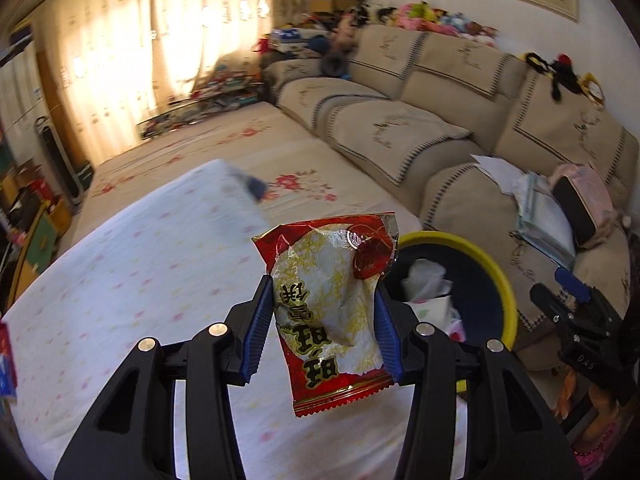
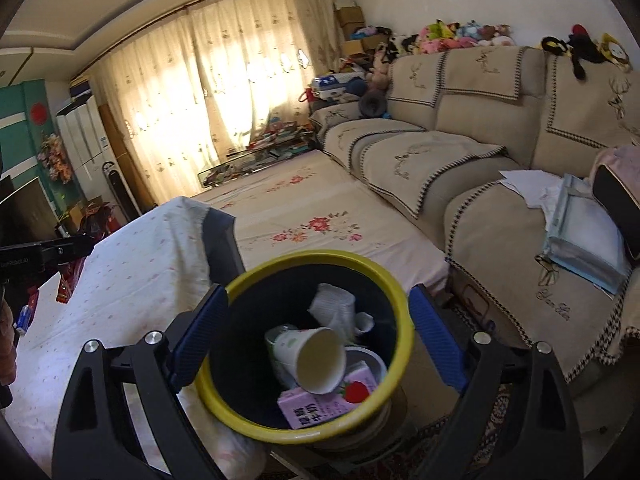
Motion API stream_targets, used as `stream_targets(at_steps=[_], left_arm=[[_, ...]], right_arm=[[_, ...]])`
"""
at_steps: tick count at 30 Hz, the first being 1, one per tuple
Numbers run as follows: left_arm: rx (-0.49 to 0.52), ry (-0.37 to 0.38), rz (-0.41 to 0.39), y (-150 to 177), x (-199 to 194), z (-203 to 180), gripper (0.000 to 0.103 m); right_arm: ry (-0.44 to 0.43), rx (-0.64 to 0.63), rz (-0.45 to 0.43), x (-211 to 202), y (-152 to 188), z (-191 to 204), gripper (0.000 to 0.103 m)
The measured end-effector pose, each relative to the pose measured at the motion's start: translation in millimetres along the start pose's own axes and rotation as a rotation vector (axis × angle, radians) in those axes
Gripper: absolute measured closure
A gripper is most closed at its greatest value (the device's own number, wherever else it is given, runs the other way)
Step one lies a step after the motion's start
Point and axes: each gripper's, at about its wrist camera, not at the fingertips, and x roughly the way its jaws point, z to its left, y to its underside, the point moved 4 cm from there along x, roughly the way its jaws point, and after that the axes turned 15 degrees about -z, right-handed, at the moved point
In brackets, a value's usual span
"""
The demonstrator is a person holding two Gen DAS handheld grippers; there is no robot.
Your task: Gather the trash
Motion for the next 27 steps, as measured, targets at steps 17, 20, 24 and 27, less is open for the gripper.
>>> stream_targets(at_steps=[17,20,24,27], left_arm=[[-0.077,0.182,0.337,67,139,-93,0.031],[-0.077,0.19,0.321,69,126,-94,0.027],[-0.085,0.186,0.262,60,99,-82,0.017],[-0.12,0.181,0.204,50,68,-69,0.015]], right_arm=[[0.111,0.06,0.014,-10,4,-54,0.016],[0.107,0.062,0.006,-14,1,-52,0.016],[0.099,0.051,-0.011,-21,-4,-46,0.016],[0.088,0.041,-0.023,-28,-9,-41,0.015]])
